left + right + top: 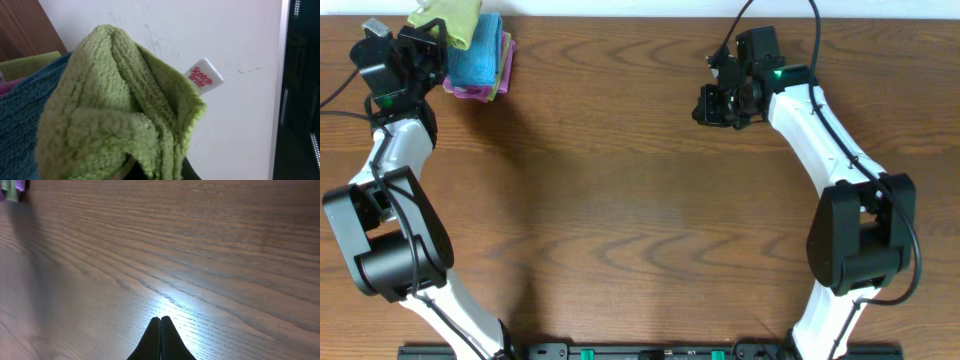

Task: Fold the cloth
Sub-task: 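Carry the folded cloth with left gripper onto the cloth stack top-left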

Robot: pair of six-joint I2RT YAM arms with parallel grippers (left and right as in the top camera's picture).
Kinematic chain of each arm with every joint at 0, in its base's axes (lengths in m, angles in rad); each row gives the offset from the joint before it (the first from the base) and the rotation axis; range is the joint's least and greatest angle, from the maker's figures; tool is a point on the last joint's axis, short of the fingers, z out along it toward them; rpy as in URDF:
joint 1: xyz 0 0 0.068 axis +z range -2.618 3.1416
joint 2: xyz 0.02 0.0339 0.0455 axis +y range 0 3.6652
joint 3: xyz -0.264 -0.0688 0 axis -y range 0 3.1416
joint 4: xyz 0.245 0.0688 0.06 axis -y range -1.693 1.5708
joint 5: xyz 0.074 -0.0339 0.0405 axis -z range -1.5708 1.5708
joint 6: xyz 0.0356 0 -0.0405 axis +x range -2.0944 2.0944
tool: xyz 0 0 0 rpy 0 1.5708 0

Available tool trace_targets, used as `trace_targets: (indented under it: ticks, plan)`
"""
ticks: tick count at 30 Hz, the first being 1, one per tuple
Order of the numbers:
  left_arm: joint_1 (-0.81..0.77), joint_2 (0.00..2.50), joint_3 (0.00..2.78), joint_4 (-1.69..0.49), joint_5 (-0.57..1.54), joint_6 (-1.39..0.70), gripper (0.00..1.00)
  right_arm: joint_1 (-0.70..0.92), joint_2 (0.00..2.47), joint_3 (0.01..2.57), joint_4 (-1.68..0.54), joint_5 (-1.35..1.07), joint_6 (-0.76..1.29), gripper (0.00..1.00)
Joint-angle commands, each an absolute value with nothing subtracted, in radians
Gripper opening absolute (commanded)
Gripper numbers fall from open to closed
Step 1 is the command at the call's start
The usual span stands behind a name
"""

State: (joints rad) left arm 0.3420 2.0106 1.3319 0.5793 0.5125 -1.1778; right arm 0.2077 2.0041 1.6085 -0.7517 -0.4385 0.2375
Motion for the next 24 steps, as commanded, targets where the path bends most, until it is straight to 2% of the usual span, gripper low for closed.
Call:
trace_targets:
  ticks: [1, 7, 16, 17, 18, 19, 20, 24]
  plan:
    - [0.329, 2.052, 1.35, 0.601, 0.532, -1.185, 0.06, 0.226, 1.995, 1.618, -0.754, -0.45, 0.219, 0.01]
    - [0.313, 2.108, 1.451, 0.548, 0.616, -1.129, 0.06, 0.242, 1.995, 1.618, -0.755, -0.449, 0.219, 0.02]
    - [0.314, 2.115, 1.474, 0.411, 0.603, -1.077, 0.06, 0.25, 1.995, 1.618, -0.768, -0.449, 0.219, 0.01]
    - [0.314, 2.115, 1.474, 0.405, 0.603, -1.078, 0.12, 0.25, 1.995, 1.618, -0.768, -0.449, 0.219, 0.01]
    - [0.314, 2.115, 1.474, 0.4, 0.603, -1.078, 0.31, 0.25, 1.995, 1.618, -0.768, -0.449, 0.219, 0.02]
    - [0.314, 2.115, 1.474, 0.399, 0.603, -1.078, 0.61, 0.25, 1.995, 1.618, -0.768, -0.449, 0.219, 0.01]
    - [0.315, 2.115, 1.474, 0.395, 0.603, -1.084, 0.95, 0.25, 1.995, 1.618, -0.768, -0.449, 0.219, 0.01]
    - [0.328, 2.115, 1.474, 0.393, 0.607, -1.139, 0.96, 0.25, 1.995, 1.618, -0.77, -0.449, 0.219, 0.01]
